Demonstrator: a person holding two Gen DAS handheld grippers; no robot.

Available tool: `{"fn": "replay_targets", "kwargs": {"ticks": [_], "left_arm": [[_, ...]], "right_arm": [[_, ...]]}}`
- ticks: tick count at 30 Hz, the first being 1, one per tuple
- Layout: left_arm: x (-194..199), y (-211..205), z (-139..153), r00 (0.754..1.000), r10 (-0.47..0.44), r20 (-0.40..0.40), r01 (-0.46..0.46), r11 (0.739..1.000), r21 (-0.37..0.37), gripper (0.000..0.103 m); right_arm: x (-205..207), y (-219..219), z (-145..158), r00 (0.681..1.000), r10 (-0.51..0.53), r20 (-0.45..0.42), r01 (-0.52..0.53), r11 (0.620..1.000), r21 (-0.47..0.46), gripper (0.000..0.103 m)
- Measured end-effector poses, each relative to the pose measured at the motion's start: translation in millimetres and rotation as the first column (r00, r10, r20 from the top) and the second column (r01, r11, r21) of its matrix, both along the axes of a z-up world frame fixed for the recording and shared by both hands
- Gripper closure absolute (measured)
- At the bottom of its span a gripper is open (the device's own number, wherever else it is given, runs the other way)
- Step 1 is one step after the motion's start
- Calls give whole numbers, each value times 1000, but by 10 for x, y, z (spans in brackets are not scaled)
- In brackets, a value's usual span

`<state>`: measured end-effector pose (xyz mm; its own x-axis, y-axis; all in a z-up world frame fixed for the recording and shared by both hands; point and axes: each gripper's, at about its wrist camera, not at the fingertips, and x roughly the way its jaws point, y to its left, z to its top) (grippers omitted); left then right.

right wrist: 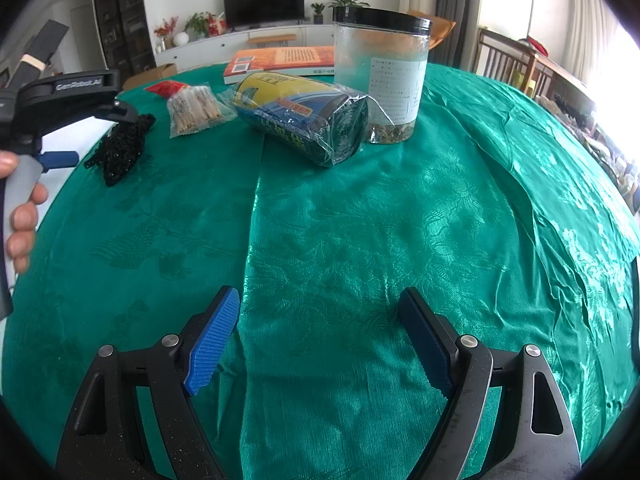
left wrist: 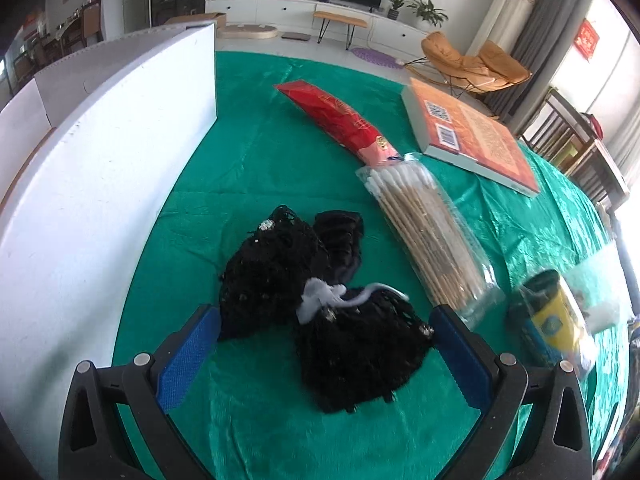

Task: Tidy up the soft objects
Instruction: 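Reach the left tool down to the black lace fabric, then grasp the black lace fabric with the left tool and lift it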

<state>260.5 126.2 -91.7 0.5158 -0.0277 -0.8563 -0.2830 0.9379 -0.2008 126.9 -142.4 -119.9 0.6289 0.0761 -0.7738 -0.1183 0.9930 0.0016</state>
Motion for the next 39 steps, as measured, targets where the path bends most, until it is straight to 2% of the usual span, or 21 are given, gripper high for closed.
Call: {"fn": "replay_targets", "kwargs": {"ticks": [2,3,5,6,9,10,11,12,18,21,22,23,25,27,29,32,39], "left_arm": [[45,79,-44,1000,29,4,-29,1000,-11,2],[41,105,-46,999,32,15,-32,999,-13,6],[-14,108,-12,999,17,41,-18,1000,9,41],[-59,92,24,998,-4,56,3,1000,13,49],[-266,-16,173,997,-47,65,42,996,74,65],[-369,-54,224,996,-66,66,61,996,72,69],[-488,-91,274,994,-87,66,83,995,61,86],[-608,-130,318,991,-114,65,111,993,46,89],[-1249,-359,470,965,-258,56,255,966,48,89],[-1483,-411,481,949,-309,57,304,949,85,85],[-1541,-422,472,945,-322,55,316,944,100,72],[-1591,-425,458,942,-330,57,322,939,118,41],[-1669,-412,469,940,-329,86,313,936,161,5],[-1670,-373,508,945,-305,119,281,942,185,4],[-1594,-321,565,948,-281,149,258,953,158,4],[-1335,-300,599,955,-239,174,209,962,176,4],[-490,-416,146,978,-201,53,191,971,143,4]], "right_arm": [[0,1,0,1000,0,0,0,1000,0,19],[-15,0,-7,1000,0,1,0,1000,1,19],[-13,-1,-9,1000,0,1,0,1000,1,19],[-13,-1,-9,1000,0,1,0,1000,2,19],[-12,-2,-10,1000,0,1,0,1000,1,19],[-12,-1,-10,1000,0,0,0,1000,2,19],[-12,-1,-10,1000,0,1,0,1000,2,19],[-12,-1,-10,1000,0,1,0,1000,2,19],[-11,-1,-11,1000,0,1,0,1000,2,19],[-10,-1,-11,1000,0,1,0,1000,2,19],[-11,0,-11,1000,-1,1,1,1000,2,19],[-11,0,-12,1000,-1,1,1,1000,2,19],[-11,0,-12,1000,-1,1,1,1000,2,19],[-11,0,-12,1000,0,1,0,1000,2,19],[-9,-1,-12,1000,-1,1,1,1000,1,19],[-9,-4,-13,1000,-1,1,1,1000,1,19],[-10,-2,-14,1000,-1,1,1,1000,2,19]]}}
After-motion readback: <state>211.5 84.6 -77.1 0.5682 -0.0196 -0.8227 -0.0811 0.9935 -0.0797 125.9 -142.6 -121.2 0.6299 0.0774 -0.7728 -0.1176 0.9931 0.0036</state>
